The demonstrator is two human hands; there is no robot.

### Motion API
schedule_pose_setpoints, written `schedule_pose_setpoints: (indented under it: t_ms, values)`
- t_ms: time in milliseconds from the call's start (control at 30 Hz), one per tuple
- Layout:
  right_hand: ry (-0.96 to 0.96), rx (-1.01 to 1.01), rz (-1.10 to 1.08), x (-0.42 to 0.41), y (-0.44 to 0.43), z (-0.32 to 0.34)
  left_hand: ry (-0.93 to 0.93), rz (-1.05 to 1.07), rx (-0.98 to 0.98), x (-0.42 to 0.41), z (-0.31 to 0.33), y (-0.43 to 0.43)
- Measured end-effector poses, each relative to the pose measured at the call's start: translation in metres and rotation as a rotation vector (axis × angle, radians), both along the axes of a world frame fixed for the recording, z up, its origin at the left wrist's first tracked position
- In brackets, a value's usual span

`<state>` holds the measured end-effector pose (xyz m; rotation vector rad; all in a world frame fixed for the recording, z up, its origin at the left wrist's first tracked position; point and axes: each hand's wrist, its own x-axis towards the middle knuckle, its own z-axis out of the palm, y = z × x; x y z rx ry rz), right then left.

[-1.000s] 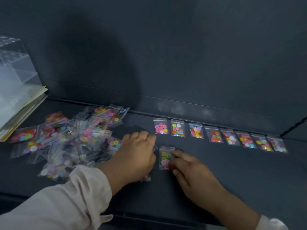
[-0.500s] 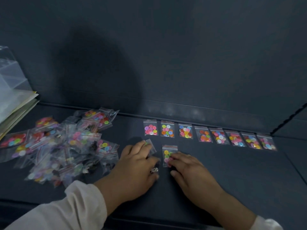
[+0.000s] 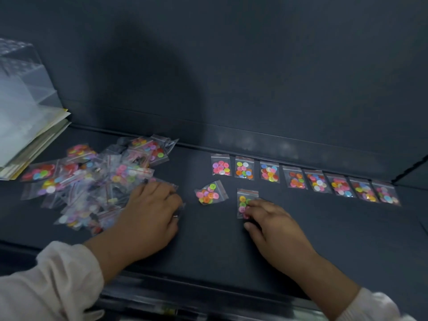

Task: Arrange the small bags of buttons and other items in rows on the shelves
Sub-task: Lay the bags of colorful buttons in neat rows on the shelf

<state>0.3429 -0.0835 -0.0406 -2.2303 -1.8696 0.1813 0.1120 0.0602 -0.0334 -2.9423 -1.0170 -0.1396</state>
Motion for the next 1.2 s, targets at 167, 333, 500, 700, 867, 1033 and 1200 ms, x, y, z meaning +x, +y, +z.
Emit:
schedule_pose_setpoints:
  t_ms: [167,333,500,700,867,1033,1200]
  values:
    - [-0.002,0.07,-0.061,-0.011,-0.003,0.0,-0.052,-0.073,-0.017,0.032,0.014,-0.006]
    - [-0.022,-0.064,-0.016,-0.015,-0.004,0.0,0.07,-0.14,-0.223,0.056,0.003,-0.011]
    - [-0.054,-0.142,-0.007,-0.011,-0.008,-0.007,0.136,-0.145,-0.185,0.057,0.0,-0.027]
    - [-0.049,-0.118,-0.011,-0.007,-0.008,-0.004,-0.027,-0.098,-0.108,0.062,-0.001,-0.037]
    - [-0.045,-0.126,0.014,-0.002,-0.007,-0.004,-0.043,-0.164,-0.158,0.058,-0.008,-0.031]
    - [-0.044,-0.144,0.03,0.001,-0.006,-0.006,0.027,-0.213,-0.241,0.056,-0.014,-0.032]
    - [-0.055,-0.137,0.029,0.005,-0.003,-0.003,-0.024,-0.17,-0.244,0.064,-0.011,-0.037]
